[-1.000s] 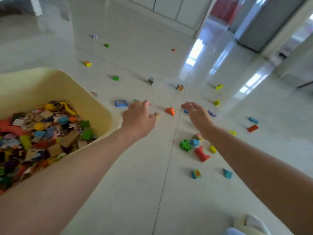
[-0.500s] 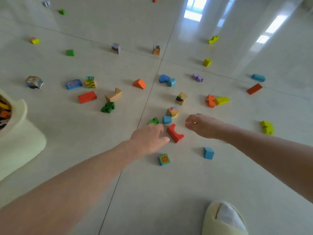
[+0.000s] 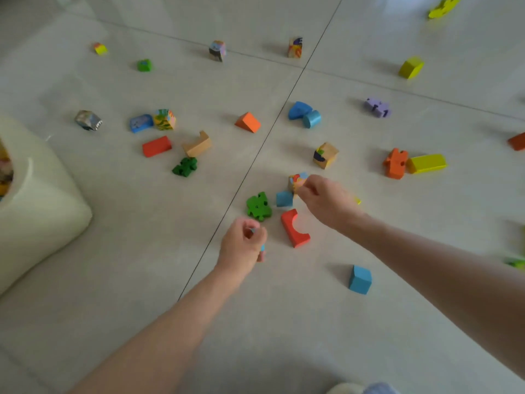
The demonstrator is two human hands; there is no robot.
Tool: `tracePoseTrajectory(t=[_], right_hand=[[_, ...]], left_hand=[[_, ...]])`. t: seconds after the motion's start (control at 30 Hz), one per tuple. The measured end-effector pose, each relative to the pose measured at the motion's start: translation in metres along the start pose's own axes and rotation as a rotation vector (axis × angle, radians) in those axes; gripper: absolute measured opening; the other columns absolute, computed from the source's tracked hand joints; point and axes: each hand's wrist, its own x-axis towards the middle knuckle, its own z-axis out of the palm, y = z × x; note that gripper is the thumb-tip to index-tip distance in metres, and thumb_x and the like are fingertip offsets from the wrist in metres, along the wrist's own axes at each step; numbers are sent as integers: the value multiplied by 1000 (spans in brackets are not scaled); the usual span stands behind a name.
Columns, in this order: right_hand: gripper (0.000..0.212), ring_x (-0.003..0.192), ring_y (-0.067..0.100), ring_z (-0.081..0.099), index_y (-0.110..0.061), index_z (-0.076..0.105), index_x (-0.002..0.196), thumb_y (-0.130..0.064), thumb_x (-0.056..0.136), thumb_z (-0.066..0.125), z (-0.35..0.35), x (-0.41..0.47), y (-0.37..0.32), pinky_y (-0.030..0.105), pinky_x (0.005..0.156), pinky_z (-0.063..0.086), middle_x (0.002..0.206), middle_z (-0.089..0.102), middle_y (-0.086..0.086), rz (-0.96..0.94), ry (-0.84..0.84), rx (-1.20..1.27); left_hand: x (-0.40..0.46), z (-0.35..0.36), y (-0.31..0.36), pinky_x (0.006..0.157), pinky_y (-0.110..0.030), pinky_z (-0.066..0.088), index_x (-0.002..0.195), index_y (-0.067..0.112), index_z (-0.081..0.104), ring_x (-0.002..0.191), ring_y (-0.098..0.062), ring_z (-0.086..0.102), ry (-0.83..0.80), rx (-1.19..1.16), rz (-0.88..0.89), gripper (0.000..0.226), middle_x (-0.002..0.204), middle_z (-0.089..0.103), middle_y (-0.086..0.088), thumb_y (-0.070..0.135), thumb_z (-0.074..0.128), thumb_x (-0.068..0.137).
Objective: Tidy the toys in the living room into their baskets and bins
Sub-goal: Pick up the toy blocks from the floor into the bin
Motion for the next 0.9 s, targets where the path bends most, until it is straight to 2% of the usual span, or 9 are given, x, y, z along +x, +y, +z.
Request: tracePoseTrajectory(t=[0.1, 0.17, 0.27, 0.37, 0.53, 0.6, 0.7, 0.8, 0.9], right_hand=[[29, 89, 33, 56, -16, 47, 89, -44, 93, 41, 1, 6, -1, 37, 69, 43, 96, 61, 13, 29, 8, 28], [42, 91, 33, 59, -18, 43, 97, -58, 88, 44, 9, -1, -6, 35, 65, 40, 88, 56, 5, 21, -18, -118], [65, 99, 30, 62, -17, 32, 118, -65, 80, 52, 26, -20, -9, 31, 65, 36, 98, 60, 3, -11, -61, -283], [50, 98, 32, 62, -15, 29, 120, -43, 86, 54, 42, -28, 2, 31, 64, 37, 110, 61, 7, -97, -64, -318], [40, 55, 19, 56, -14, 34, 120, -18, 87, 57, 30, -34, 18, 26, 54, 44, 67, 59, 2, 40, -88, 296], [44, 48, 13, 52, -12, 37, 126, -7, 88, 58, 18, -41, 25, 21, 44, 46, 75, 57, 7, 134, -146, 688], [45, 73, 20, 58, -15, 44, 130, 5, 89, 50, -10, -60, 34, 24, 63, 56, 106, 58, 10, 193, -202, 1109], [35, 79, 21, 58, -20, 56, 110, 4, 86, 52, -33, -79, 39, 34, 74, 55, 97, 58, 2, 244, -163, 1239], [15, 61, 15, 51, -19, 55, 90, -14, 82, 66, -37, -96, 43, 33, 65, 52, 79, 52, 1, 371, -38, 1035]], left_hand=[[14, -11, 40, 46, -22, 53, 77, 5, 48, 55, -21, 53, 17, -805, -272, 21, 74, 42, -11, 4, 35, 93], [17, -22, 60, 42, -18, 48, 77, 6, 48, 45, -17, 54, 28, -872, -282, 23, 66, 42, -8, 3, 29, 90], [25, -33, 68, 36, -12, 29, 73, 11, 48, 32, -12, 48, 45, -640, -209, 21, 48, 46, 0, 10, 36, 90], [35, -38, 66, 34, -11, 22, 73, 13, 48, 29, -11, 45, 49, -376, -144, 21, 45, 45, 1, 23, 50, 92], [39, -33, 59, 43, -20, 34, 85, 15, 50, 47, -12, 53, -12, 240, 50, 28, 66, 48, 0, 40, 60, 86], [42, -30, 54, 67, -27, 43, 107, 16, 52, 78, -20, 57, -24, 605, 168, 44, 90, 51, -1, 48, 64, 80], [48, -24, 42, 83, -34, 43, 130, 20, 40, 108, -27, 54, -86, 943, 257, 69, 124, 39, -7, 54, 66, 75], [51, -16, 29, 82, -37, 46, 130, 18, 38, 109, -29, 54, -97, 1038, 303, 68, 127, 35, -9, 51, 66, 77], [50, -10, 21, 81, -38, 44, 126, 14, 38, 110, -31, 52, -55, 986, 312, 61, 126, 37, -11, 43, 65, 80]])
